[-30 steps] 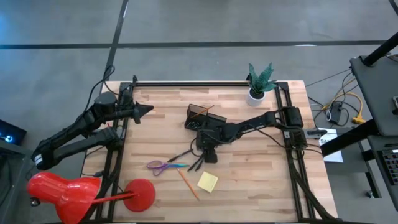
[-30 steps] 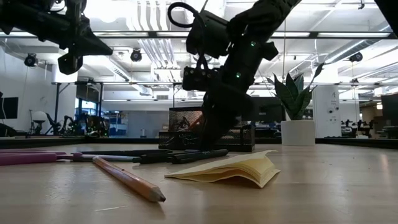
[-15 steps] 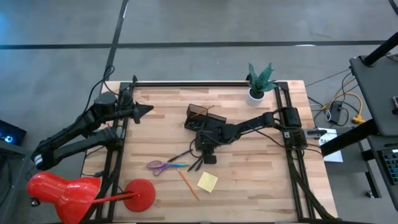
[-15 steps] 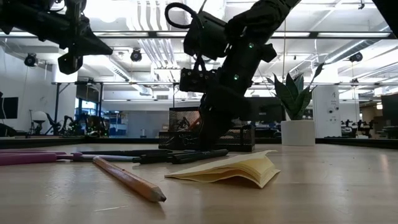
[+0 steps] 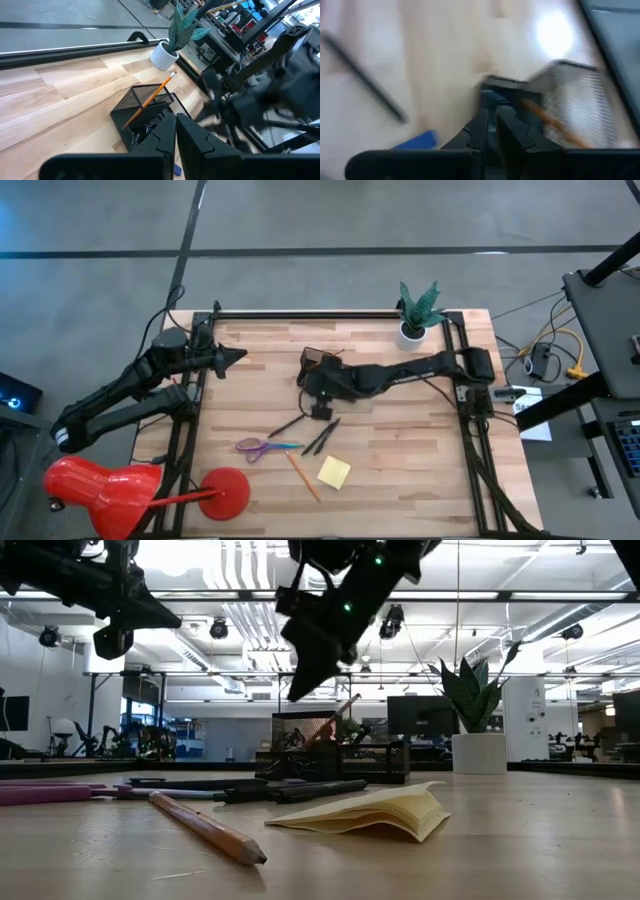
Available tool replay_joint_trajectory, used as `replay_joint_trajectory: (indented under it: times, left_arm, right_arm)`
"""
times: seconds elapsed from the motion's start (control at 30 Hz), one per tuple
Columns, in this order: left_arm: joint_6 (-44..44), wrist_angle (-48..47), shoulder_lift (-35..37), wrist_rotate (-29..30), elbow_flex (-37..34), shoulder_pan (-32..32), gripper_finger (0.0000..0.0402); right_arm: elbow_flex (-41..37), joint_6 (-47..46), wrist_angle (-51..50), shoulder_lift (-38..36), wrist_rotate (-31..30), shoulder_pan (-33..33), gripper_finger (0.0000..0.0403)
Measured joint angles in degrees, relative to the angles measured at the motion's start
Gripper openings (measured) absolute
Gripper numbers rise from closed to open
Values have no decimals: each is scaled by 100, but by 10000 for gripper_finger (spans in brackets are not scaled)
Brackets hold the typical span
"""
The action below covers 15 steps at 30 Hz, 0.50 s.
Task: Pick and place office supplies into organizer
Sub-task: Put the blue eraser into the desk organizer
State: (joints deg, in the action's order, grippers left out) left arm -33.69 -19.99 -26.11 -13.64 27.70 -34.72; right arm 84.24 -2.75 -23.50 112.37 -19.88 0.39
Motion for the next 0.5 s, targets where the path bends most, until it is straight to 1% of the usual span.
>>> replay_joint_trajectory:
  times: [0.03, 0.07, 0.17, 0.2, 0.33, 0.43, 0.5]
  left_arm:
    - [1, -1, 0, -1, 0, 1, 0]
    - [2, 0, 0, 2, 0, 0, 0]
    - [4, -1, -3, 3, 0, -4, 0]
    - [6, 0, -4, 2, 0, -3, 0]
    - [9, -4, 0, 1, 0, -2, 0]
    - [9, -2, -13, 1, 0, 0, 0]
    - [8, 0, -13, 1, 0, 0, 0]
  right_arm:
    - [72, -65, -104, -23, -17, -75, 26]
    - [136, -155, -190, -38, 166, -162, 26]
    - [136, -396, -416, 4, 1426, -355, 28]
    - [91, -560, -502, 47, 1608, -363, 29]
    - [-25, -1501, -567, 201, 1729, -174, 48]
    - [-25, -2070, -382, 275, 1653, 57, 81]
    - [-12, -2535, -322, 293, 1414, 218, 109]
